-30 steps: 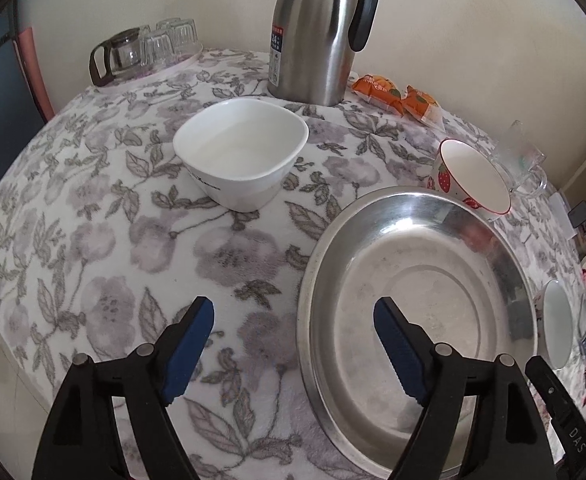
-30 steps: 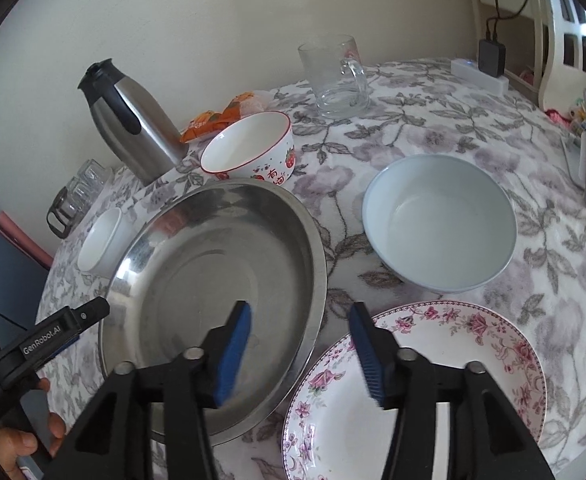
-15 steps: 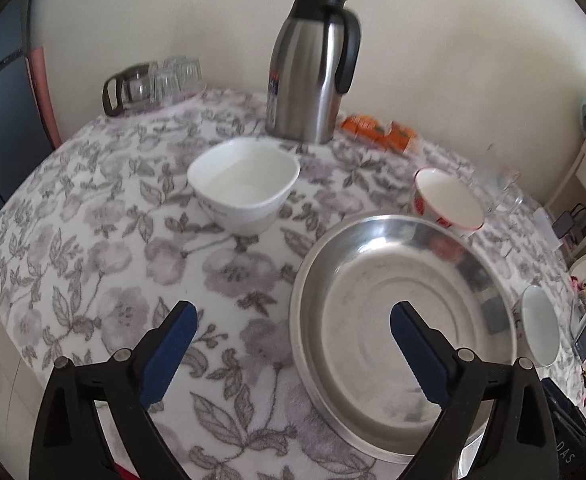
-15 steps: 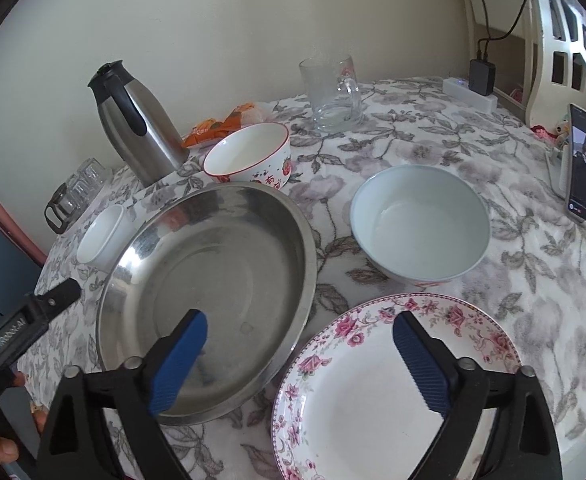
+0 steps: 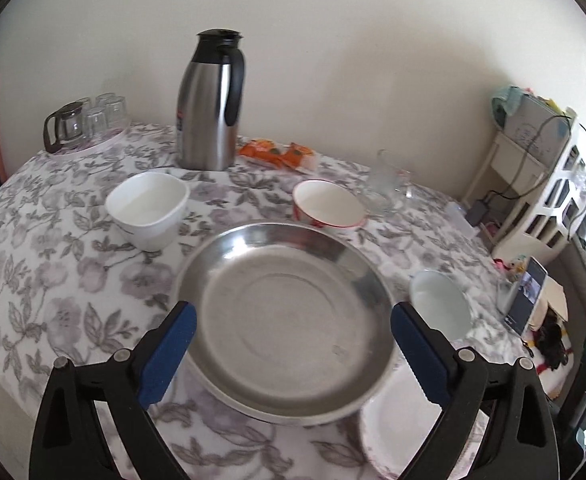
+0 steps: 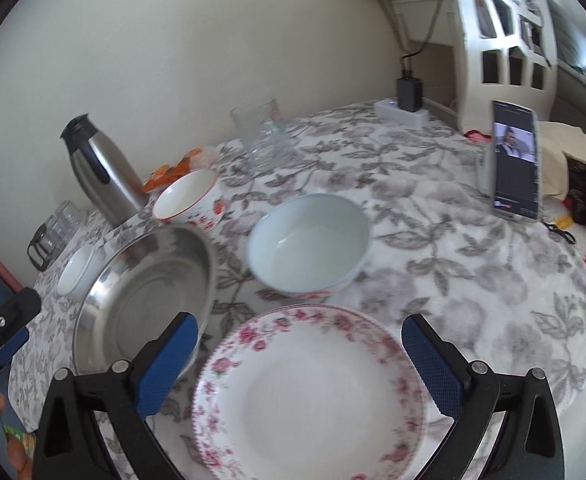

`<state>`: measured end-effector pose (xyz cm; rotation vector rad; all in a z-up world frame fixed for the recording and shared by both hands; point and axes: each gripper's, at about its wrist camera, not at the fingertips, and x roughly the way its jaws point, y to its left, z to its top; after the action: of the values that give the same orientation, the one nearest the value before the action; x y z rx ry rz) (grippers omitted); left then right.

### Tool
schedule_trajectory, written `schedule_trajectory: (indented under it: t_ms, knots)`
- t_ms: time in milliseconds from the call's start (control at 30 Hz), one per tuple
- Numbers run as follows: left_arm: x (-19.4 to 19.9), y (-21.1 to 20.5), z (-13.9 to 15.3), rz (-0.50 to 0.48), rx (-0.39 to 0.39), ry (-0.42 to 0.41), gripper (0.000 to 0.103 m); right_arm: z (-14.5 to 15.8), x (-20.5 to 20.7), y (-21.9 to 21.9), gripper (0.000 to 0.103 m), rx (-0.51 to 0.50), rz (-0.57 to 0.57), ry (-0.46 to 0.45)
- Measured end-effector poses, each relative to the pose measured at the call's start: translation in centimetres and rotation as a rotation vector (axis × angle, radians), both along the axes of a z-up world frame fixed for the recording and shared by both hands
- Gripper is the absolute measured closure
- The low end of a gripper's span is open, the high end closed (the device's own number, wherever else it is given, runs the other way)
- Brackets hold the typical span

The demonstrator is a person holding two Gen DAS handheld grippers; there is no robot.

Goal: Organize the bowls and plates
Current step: 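Move both grippers to the rim of the pink floral plate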

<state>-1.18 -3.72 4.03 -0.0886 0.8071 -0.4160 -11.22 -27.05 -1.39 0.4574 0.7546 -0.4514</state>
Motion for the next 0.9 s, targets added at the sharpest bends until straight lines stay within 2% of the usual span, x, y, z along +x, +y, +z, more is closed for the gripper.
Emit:
schedule_trajectory:
  t_ms: [100,200,333,400,500,567,633,700,767,900]
  knots:
    - [-1.4,-1.8,0.2,-0.050,0.010,-0.012,0.005,-0.1,-1.3,-1.4,0.000,-0.026,-0.039,0.015]
    - [-2.8,-3.8,0.0,-0.116,0.042,0.001,0.005,-0.5,-2.6,-2.8,0.000,-0.006,-0.066,0.016]
    - [-4.6,-6.4,-1.2,-0.207,0.077,0.061,0.005,-1.0,-3.7,-4.3,0.000,0.028,-0.093,0.016]
    - [-5.4,-7.6,-1.8,-0.234,0.120,0.090,0.005,-1.3,-4.0,-4.6,0.000,0.032,-0.101,0.032]
    - [-5.9,-8.7,-2.9,-0.269,0.145,0.154,0.006,-2.3,-4.3,-5.4,0.002,0.079,-0.125,0.060]
    - [-6.0,-9.1,-3.9,-0.276,0.160,0.203,0.006,-3.0,-4.5,-5.9,0.016,0.118,-0.134,0.071]
    - [-5.8,-9.3,-4.7,-0.280,0.152,0.256,0.008,-4.0,-4.5,-6.2,0.020,0.162,-0.132,0.093]
    - [-5.6,-9.2,-5.6,-0.273,0.150,0.306,0.017,-4.8,-4.3,-6.3,0.025,0.200,-0.118,0.110]
    - [-5.4,-9.2,-6.4,-0.265,0.158,0.343,0.023,-5.5,-4.2,-6.4,0.042,0.239,-0.104,0.116]
    - [-4.7,-8.9,-8.0,-0.236,0.162,0.408,0.034,-6.5,-4.0,-6.3,0.058,0.274,-0.087,0.145]
